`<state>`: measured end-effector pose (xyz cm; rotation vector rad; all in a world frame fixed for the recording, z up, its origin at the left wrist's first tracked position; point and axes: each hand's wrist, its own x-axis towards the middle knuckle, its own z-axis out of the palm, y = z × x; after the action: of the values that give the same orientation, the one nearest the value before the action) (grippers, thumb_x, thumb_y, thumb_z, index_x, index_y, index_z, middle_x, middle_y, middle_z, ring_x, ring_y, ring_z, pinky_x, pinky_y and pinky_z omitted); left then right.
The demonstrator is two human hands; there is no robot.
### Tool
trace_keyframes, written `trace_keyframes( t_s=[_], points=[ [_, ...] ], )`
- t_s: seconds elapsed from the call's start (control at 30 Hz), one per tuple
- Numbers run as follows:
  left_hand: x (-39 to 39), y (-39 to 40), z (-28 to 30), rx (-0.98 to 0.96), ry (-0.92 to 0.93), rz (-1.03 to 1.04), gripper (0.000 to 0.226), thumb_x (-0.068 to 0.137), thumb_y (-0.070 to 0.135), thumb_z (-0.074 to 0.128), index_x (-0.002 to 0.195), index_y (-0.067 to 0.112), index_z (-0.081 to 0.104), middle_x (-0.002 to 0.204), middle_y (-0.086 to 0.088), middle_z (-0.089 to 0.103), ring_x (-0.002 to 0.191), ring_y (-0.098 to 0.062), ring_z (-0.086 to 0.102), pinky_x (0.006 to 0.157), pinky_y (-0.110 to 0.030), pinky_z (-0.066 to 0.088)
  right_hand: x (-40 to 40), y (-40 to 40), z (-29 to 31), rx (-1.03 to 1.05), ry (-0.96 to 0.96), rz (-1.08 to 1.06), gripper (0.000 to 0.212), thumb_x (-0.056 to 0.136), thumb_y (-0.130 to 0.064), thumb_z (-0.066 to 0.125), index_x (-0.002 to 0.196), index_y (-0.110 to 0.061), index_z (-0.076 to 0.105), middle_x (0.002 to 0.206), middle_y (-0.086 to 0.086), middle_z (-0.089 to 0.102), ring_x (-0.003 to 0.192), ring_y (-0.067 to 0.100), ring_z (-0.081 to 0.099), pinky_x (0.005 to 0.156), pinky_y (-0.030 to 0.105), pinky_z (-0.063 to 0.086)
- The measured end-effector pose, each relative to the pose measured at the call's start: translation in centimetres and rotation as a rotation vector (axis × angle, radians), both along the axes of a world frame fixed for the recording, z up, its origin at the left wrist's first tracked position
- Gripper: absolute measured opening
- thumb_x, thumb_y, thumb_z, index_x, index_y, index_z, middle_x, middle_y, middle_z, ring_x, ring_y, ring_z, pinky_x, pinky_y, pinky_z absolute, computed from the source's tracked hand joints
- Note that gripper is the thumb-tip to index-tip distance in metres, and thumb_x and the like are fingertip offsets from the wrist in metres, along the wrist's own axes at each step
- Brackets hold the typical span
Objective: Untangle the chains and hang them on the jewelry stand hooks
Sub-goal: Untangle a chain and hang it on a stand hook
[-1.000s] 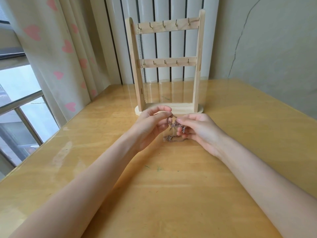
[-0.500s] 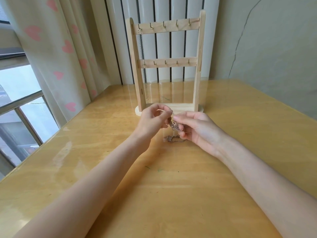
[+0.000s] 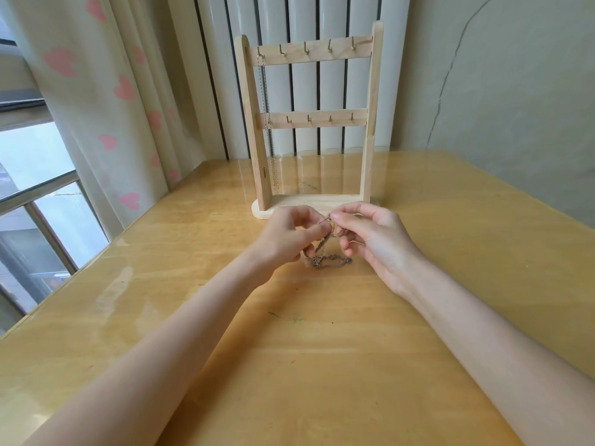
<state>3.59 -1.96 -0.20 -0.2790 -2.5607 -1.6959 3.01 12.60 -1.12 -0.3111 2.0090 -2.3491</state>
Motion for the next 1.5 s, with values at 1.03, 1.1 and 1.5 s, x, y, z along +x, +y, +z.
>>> trace_keyframes(
  t_s=[1.03, 1.1, 1.5],
  points=[
    [-0.4, -0.8, 0.1, 0.409, -0.416, -0.212, 0.037, 0.088, 0.027, 0.03, 0.086, 0.01, 0.062, 0.075, -0.001, 0.064, 0.047, -0.011, 0.044, 0.036, -0.018, 0.029, -0.3, 0.6, 0.4, -0.209, -0.072, 0.016, 0.015, 0.082, 0.007, 0.056, 0.09, -0.005, 0.058, 0.07, 0.005, 0.058, 0.051, 0.009, 0.052, 0.042, 0.017, 0.038],
    [-0.3, -0.9, 0.1, 0.366, -0.415, -0.213, 0.034, 0.088, 0.028, 0.033, 0.085, 0.012, 0.064, 0.072, 0.003, 0.064, 0.049, -0.011, 0.045, 0.037, -0.017, 0.032, -0.5, 0.9, 0.5, -0.204, -0.07, -0.014, 0.014, 0.082, 0.005, 0.058, 0.089, -0.008, 0.058, 0.07, 0.003, 0.057, 0.048, 0.007, 0.049, 0.039, 0.016, 0.034],
    [-0.1, -0.7, -0.6, 0.158, -0.166, -0.17, 0.01, 0.082, 0.023, 0.065, 0.072, 0.024, 0.063, 0.06, 0.015, 0.054, 0.055, -0.004, 0.044, 0.051, -0.015, 0.038, 0.2, 0.6, 0.9, -0.123, -0.002, 0.055, 0.012, 0.084, -0.001, 0.058, 0.09, -0.011, 0.058, 0.071, 0.001, 0.059, 0.043, 0.007, 0.048, 0.036, 0.017, 0.03]
  ],
)
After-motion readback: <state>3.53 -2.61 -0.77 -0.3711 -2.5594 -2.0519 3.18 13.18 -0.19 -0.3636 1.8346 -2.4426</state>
